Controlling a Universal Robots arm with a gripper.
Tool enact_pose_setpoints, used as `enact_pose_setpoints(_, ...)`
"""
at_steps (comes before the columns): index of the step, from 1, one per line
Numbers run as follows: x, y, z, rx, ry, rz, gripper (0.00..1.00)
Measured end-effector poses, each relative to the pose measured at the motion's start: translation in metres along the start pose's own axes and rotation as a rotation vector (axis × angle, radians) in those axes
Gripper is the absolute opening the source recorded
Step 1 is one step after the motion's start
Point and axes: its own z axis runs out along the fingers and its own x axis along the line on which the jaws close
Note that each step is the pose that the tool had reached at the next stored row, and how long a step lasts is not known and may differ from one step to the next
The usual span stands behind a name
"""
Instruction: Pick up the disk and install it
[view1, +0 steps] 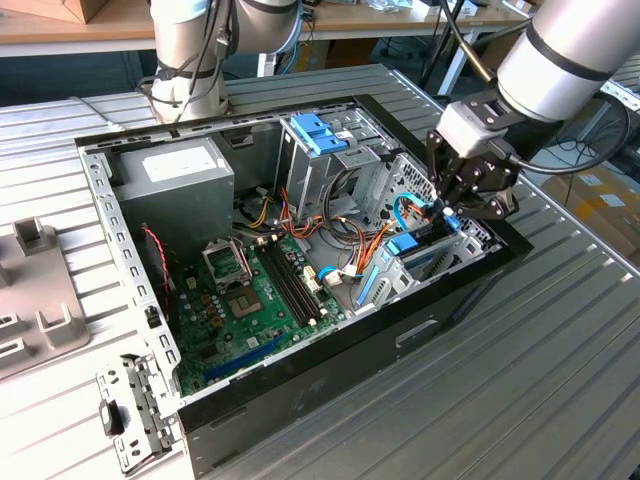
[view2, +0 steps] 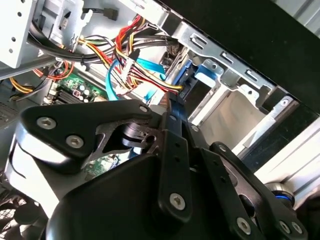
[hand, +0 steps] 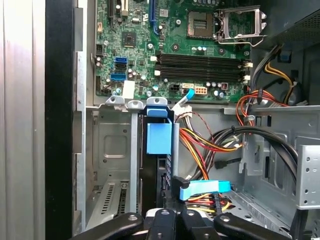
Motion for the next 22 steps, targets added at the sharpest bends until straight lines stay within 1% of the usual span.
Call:
enact_pose_setpoints(2,0.0003,-0.0033,0.0015,-0.0074,-0.0006,0.001,0.11)
enact_pose_setpoints(3,0.0005,-0.0058,0.0027,-0.0130,-0.0007,0.002,0.11)
enact_pose_setpoints(4,0.0005,-0.0070,0.0036,-0.0164,-0.0007,0.002,0.11)
enact_pose_setpoints(6,0.0008,-0.0081,0.0052,-0.0218,-0.0002,0.003,0.11)
enact_pose_setpoints(8,0.0010,-0.0082,0.0068,-0.0256,-0.0002,0.003,0.11)
enact_pose_setpoints(10,0.0014,-0.0083,0.0075,-0.0264,-0.0006,0.003,0.11)
enact_pose_setpoints(12,0.0013,-0.0083,0.0062,-0.0263,-0.0016,0.003,0.11)
enact_pose_setpoints(13,0.0011,-0.0084,0.0049,-0.0262,-0.0023,0.003,0.11)
enact_pose_setpoints(15,0.0005,-0.0088,0.0001,-0.0264,-0.0008,0.003,0.11)
enact_pose_setpoints(17,0.0004,-0.0095,-0.0019,-0.0264,-0.0013,0.003,0.11)
enact_pose_setpoints(19,0.0001,-0.0113,-0.0039,-0.0264,-0.0013,0.003,0.11)
enact_pose_setpoints(21,-0.0001,-0.0156,-0.0054,-0.0271,-0.0021,0.003,0.11)
enact_pose_setpoints(22,-0.0001,-0.0167,-0.0058,-0.0274,-0.0023,0.003,0.11)
